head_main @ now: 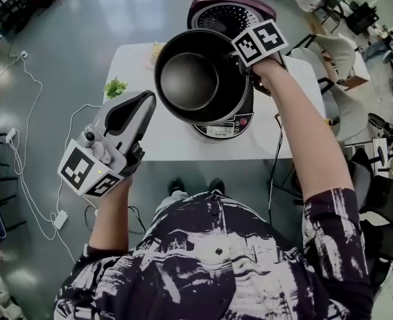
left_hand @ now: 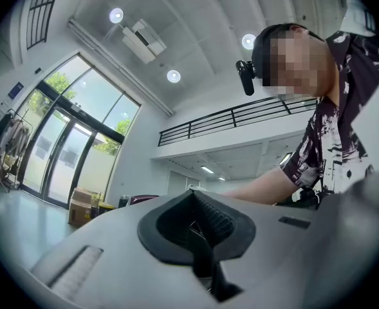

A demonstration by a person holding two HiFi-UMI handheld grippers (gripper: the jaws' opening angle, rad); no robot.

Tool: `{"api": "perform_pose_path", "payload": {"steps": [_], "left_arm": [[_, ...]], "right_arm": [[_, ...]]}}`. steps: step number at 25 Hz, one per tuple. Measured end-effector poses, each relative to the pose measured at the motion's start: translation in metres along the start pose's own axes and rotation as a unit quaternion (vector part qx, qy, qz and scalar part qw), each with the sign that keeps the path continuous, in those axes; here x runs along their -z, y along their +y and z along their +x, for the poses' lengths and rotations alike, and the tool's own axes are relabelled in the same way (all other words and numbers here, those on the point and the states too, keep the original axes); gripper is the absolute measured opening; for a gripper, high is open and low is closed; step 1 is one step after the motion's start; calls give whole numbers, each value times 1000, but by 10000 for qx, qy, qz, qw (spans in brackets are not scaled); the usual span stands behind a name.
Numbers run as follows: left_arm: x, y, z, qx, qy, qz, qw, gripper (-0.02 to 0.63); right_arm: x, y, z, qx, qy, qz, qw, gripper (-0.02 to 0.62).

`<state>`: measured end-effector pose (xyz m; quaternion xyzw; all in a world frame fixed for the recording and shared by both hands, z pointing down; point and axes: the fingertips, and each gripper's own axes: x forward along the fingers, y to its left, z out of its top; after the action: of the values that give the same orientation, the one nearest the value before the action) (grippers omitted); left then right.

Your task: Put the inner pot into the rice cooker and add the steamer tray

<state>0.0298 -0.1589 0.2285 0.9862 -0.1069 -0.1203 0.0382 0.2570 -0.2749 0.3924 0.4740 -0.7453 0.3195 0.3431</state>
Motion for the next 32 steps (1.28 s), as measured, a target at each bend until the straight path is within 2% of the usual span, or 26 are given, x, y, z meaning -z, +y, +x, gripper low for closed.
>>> {"api": "perform_pose_path", "payload": {"steps": [6, 14, 26, 32], "left_arm": [[7, -12, 23, 125, 124, -18, 9998, 5], [17, -5, 19, -112, 265, -62, 9996, 5], [31, 13, 3, -430, 337, -173, 9984, 5], [38, 20, -6, -533, 368, -223, 9977, 5]], "right_arm": [[41, -54, -11, 247, 46, 559, 9981, 9], [72, -89, 6, 336, 184, 1025, 9940, 9], [99, -118, 37, 632, 570, 1307, 9878, 9], [108, -125, 54, 914, 792, 1265, 9846, 9]]}}
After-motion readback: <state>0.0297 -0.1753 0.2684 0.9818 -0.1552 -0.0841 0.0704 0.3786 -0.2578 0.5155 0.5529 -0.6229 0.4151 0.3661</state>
